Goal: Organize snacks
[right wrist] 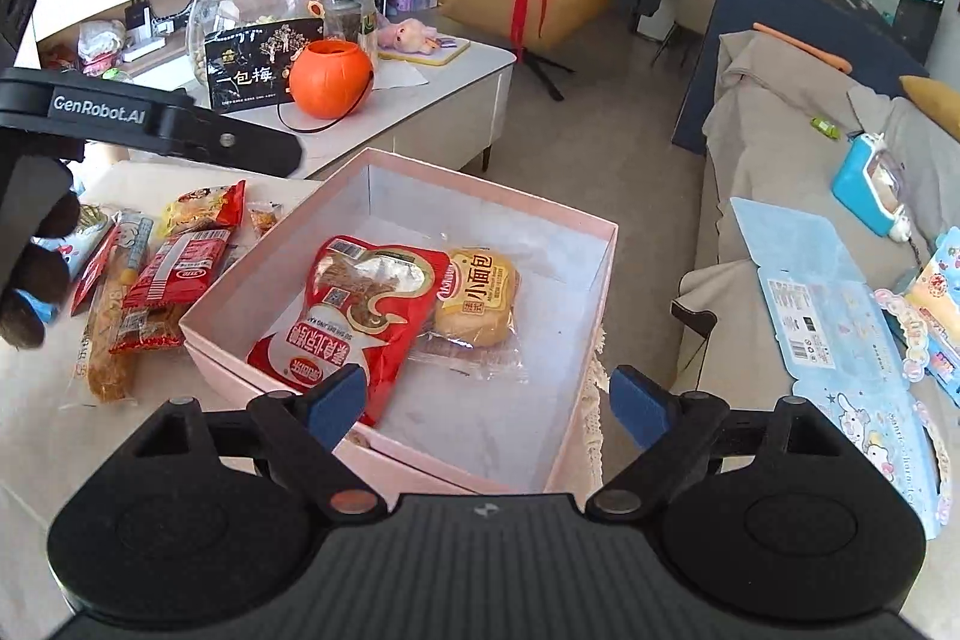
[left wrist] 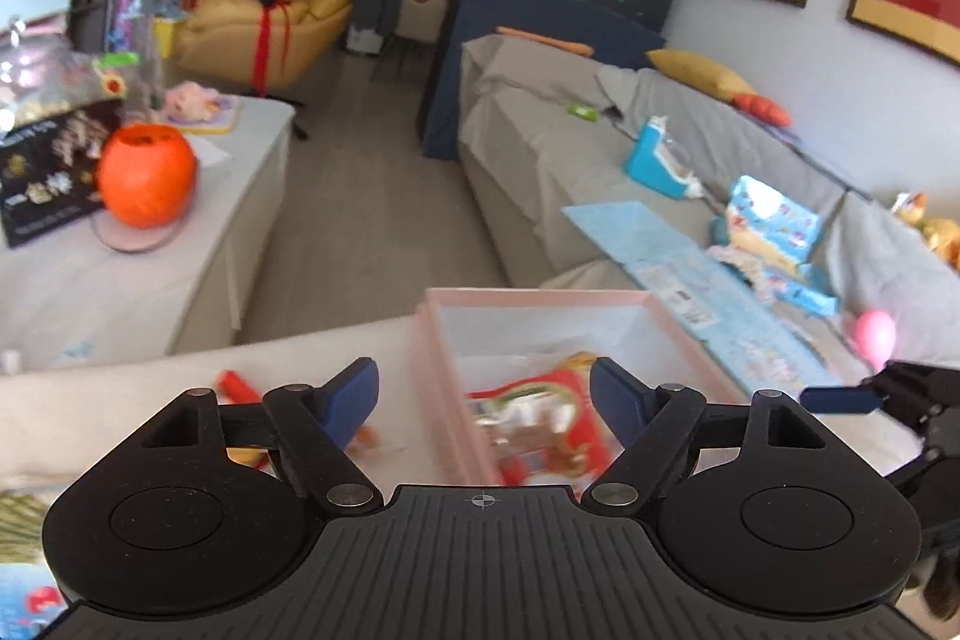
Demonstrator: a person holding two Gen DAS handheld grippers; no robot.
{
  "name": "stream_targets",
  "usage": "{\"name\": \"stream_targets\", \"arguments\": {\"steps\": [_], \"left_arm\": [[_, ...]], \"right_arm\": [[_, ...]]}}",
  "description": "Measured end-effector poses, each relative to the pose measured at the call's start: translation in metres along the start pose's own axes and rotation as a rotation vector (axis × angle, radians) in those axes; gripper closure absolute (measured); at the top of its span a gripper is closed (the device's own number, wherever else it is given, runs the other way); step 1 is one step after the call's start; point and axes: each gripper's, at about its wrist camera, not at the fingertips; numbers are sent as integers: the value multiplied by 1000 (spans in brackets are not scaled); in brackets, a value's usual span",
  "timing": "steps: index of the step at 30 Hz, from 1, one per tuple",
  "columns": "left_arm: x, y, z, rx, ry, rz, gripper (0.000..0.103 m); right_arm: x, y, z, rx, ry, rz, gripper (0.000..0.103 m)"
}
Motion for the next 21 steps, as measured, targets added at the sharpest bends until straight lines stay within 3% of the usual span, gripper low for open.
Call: {"name": "stream_targets", "arguments": {"steps": [2,6,9,12,16,18,21], "left_arm": [[-18,-14,-20,-13,90,9,20],[-54,-53,-75,-148,301,-4,20],[-66,-84,-105,-224,398,-41,21],[-85,-113,-117,-318,397,-5,21],[-106,-140,-109,-432,372,146,21],[-105,-145,-101,-423,369,177,21],[-102,-141,-98,-378,340,158,22]], "right_arm": [[0,-2,-5,3,8,8,14],[-3,-1,-30,1,75,32,14],[-6,-1,-62,-27,142,51,14],[-9,0,-99,-79,196,71,14],[1,10,-138,-91,263,46,15],[15,23,-151,-70,273,4,15],[39,51,-159,-32,236,-28,15]]}}
Point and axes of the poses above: each gripper's, at about its wrist camera, not at the fingertips, and x roughly the way its jaws point, z to its right, y to its top, and after that the axes turned 7 degrees about x, right-handed
